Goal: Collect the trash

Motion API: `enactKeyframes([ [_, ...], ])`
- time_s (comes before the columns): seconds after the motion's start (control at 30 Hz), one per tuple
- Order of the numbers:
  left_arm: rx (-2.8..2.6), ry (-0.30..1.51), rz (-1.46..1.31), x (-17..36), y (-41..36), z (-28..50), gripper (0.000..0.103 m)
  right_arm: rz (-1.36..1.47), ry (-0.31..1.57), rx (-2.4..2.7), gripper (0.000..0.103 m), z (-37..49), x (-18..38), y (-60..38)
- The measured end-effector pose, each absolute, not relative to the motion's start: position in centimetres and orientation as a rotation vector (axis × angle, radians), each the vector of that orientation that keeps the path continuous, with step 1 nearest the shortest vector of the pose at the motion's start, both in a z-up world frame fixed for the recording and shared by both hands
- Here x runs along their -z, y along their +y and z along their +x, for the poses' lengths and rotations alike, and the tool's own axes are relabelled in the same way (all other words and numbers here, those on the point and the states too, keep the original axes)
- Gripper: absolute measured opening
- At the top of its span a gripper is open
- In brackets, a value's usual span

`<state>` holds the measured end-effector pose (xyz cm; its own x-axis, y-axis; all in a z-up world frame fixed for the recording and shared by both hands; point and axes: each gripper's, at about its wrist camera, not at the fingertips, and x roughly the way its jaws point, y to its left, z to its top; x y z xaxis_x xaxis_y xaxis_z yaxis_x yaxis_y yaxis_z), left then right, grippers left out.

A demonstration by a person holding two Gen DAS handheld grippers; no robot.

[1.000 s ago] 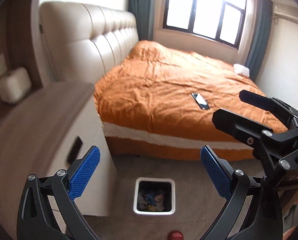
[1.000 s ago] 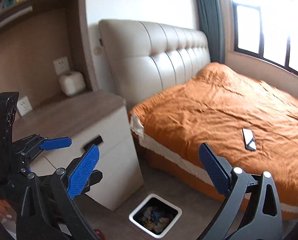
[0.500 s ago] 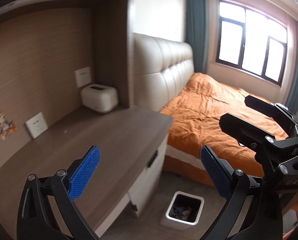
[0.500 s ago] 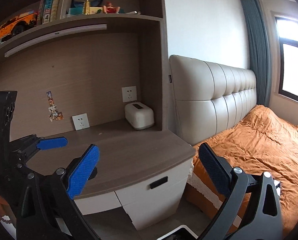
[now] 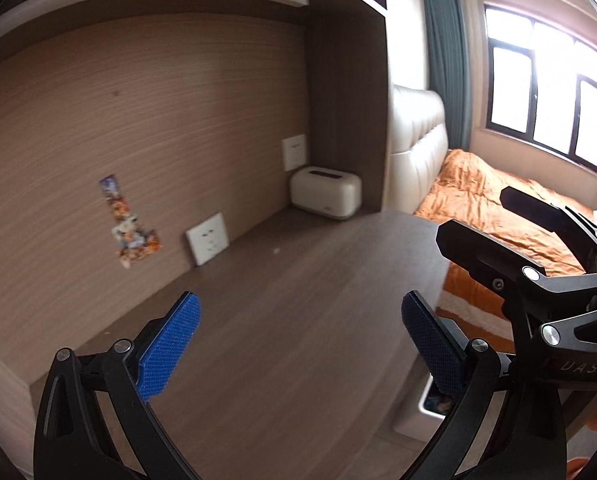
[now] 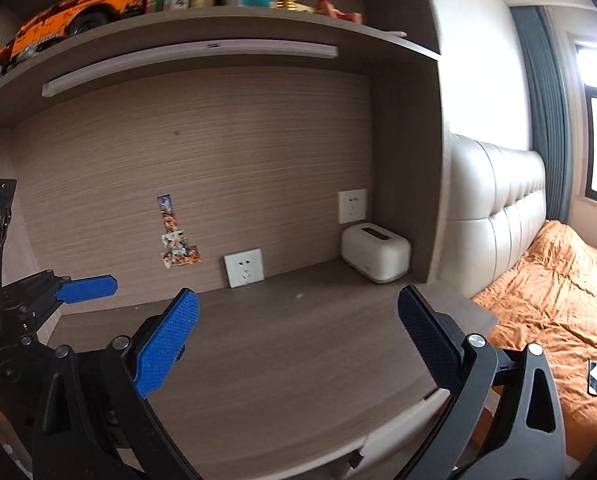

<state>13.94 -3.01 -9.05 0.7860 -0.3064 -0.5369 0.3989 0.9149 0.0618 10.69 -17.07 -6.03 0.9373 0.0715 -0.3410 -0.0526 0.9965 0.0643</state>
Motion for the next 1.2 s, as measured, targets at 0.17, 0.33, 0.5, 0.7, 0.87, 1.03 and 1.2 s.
enactKeyframes([
  [0.17, 0.303, 0.533, 0.166, 8.1, 0.6, 14.8, 0.098, 0.011, 0.328, -0.097, 0.100, 11.7, 4.9, -13.0],
  [0.33, 0.238, 0.522, 0.154, 7.5, 2.8, 15.0, 0.098, 0.011, 0.325, -0.126, 0.100, 12.6, 4.3, -11.6],
  [0.5, 0.200, 0.516, 0.168, 7.1, 4.1, 15.0, 0.098, 0.000, 0.317, -0.132, 0.100, 13.1, 3.9, -10.8],
  [0.7, 0.181, 0.525, 0.112, 6.6, 5.8, 15.8, 0.098, -0.012, 0.314, -0.144, 0.100, 13.5, 3.8, -10.1],
  [0.87, 0.166, 0.526, 0.105, 6.5, 6.7, 16.1, 0.098, -0.011, 0.310, -0.150, 0.100, 13.7, 3.7, -9.6],
  [1.03, 0.158, 0.515, 0.118, 6.4, 7.2, 16.0, 0.098, -0.014, 0.309, -0.150, 0.100, 13.8, 3.6, -9.2],
  [1.2, 0.151, 0.505, 0.137, 6.4, 7.2, 15.9, 0.098, -0.012, 0.309, -0.144, 0.100, 13.8, 3.7, -9.0],
])
